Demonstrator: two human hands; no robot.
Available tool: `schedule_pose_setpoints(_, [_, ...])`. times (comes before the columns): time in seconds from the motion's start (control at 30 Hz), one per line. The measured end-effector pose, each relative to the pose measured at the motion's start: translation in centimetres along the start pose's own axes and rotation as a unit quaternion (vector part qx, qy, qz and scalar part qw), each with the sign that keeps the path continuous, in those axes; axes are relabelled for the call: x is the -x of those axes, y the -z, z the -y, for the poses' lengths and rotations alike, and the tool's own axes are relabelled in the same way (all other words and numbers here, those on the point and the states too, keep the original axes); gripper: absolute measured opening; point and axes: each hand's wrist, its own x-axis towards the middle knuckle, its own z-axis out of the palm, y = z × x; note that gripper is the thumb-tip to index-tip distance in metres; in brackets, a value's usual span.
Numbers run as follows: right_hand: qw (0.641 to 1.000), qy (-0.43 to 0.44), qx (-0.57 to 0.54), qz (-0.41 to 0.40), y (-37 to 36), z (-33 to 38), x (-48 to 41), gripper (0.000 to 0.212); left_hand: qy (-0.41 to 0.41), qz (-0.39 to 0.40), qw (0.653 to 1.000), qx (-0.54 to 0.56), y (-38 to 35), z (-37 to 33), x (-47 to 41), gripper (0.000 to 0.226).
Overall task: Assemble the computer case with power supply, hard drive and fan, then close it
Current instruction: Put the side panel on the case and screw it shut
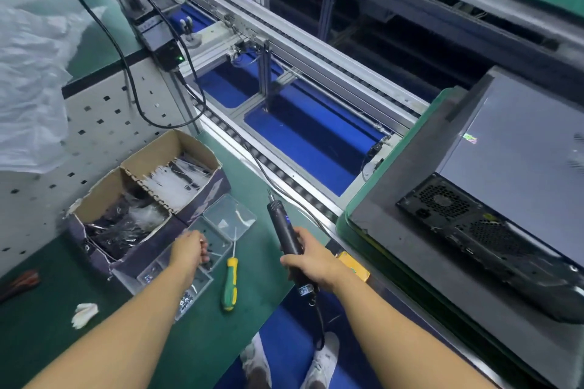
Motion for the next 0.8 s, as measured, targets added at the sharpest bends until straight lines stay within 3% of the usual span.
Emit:
schedule_pose_setpoints(0.2, [0.999, -0.021, 0.047, 0.012, -0.3, -0.7, 0.3, 0.069, 0.012, -0.011, 0.996, -0.083, -0.8, 1.1, -0.6, 0.026])
schedule_pose_setpoints(0.37, [0.998, -0.016, 0.056, 0.019, -0.3, -0.4, 0.5, 0.068, -0.088, -0.082, 0.963, -0.239, -0.5, 0.7, 0.0, 0.029])
schedule_pose_setpoints(0.47, [0.998, 0.002, 0.057, 0.028, 0.0, 0.0, 0.8, 0.071, -0.039, 0.025, 0.999, 0.003, -1.3, -0.5, 0.7, 0.021])
schedule_pose_setpoints(0.57, [0.996, 0.022, 0.066, 0.048, 0.4, 0.6, 1.1, 0.068, 0.021, 0.150, 0.970, 0.191, -3.2, -2.3, 1.6, 0.021])
schedule_pose_setpoints(0.67, [0.993, 0.030, 0.099, 0.058, 1.0, 1.1, 1.5, 0.070, 0.044, 0.206, 0.944, 0.252, -5.5, -3.6, 2.5, 0.020])
schedule_pose_setpoints(0.8, [0.989, 0.036, 0.132, 0.061, 1.9, 1.6, 2.3, 0.077, 0.056, 0.223, 0.934, 0.272, -7.2, -4.1, 3.2, 0.022])
